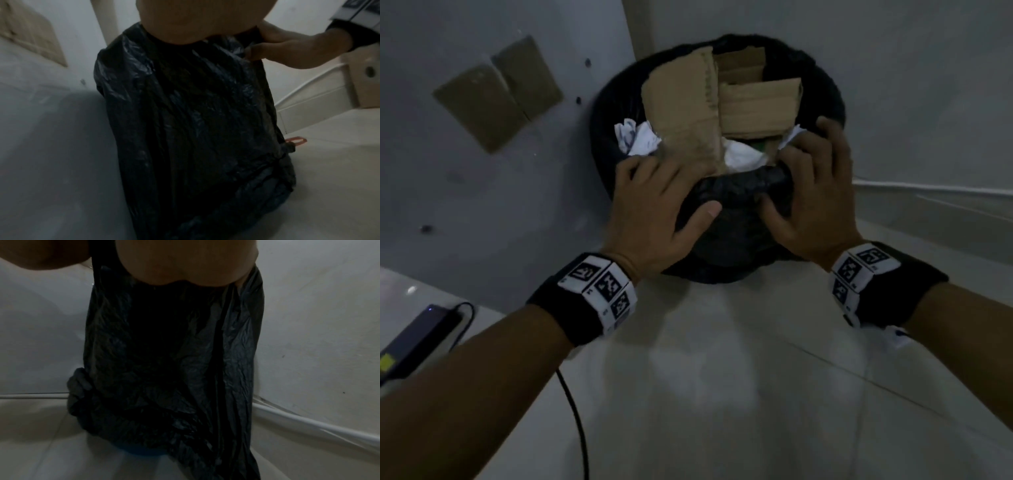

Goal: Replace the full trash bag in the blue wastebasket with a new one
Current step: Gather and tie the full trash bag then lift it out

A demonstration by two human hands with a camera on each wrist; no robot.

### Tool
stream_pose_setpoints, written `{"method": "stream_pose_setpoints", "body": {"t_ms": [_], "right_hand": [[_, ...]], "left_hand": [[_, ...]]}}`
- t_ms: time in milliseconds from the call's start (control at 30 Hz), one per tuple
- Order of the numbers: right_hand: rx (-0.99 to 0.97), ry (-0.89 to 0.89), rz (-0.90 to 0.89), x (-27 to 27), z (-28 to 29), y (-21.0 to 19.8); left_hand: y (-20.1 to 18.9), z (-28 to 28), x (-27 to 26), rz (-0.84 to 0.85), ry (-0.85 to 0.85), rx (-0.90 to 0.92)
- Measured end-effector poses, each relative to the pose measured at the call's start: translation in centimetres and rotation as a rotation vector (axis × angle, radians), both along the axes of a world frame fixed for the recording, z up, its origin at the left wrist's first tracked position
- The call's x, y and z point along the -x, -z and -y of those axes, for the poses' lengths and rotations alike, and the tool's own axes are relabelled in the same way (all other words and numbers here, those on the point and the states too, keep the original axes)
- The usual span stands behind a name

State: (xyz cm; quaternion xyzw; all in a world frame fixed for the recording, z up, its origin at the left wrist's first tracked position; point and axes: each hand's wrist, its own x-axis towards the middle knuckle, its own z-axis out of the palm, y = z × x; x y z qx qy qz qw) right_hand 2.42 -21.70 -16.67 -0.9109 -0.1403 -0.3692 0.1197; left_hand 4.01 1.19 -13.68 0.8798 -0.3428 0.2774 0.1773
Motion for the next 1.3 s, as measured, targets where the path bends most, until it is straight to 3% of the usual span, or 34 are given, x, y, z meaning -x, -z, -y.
{"method": "stream_pose_setpoints", "body": {"t_ms": [100, 300, 400, 533, 667, 767, 900, 1067, 1133, 1300], "right_hand": [[-0.011, -0.032, 0.033, -0.4, 0.4, 0.4], [0.026, 0.043, -0.103, 3.3, 1.7, -0.7], [-0.232, 0.223, -0.261, 4.4, 2.5, 2.0], [-0.751, 0.307, -0.948, 4.4, 3.6, 4.0], [-1.172, 0.328, -1.216, 5.1, 2.4, 5.5], [-1.536, 0.327, -1.213, 4.8, 0.9, 7.1], [-1.782, 0.321, -1.054, 2.9, -0.5, 8.1], [-2.063, 0.22, -0.992, 1.4, -0.8, 8.4], [-2.061, 0.167, -0.967, 0.9, 0.1, 9.3], [-1.842, 0.211, -0.85, 1.5, 2.3, 7.5]], "left_hand": [[0.0, -0.5, -0.2, 0.097, 0.028, -0.046], [-1.3, -0.1, 1.5, -0.041, -0.06, -0.095], [-1.2, 0.7, 1.5, -0.043, -0.147, -0.074], [-1.7, 0.5, 1.7, -0.094, -0.118, -0.066], [-1.4, -1.3, 2.3, -0.044, -0.094, -0.06], [-1.3, -2.5, 2.3, -0.043, -0.044, -0.071], [-1.5, -3.2, 2.1, -0.094, -0.032, -0.097], [-1.7, -2.6, 1.8, -0.072, -0.031, -0.113], [-1.7, -2.5, 1.8, -0.052, -0.044, -0.122], [-1.9, -2.5, 1.8, -0.025, -0.053, -0.19]]}}
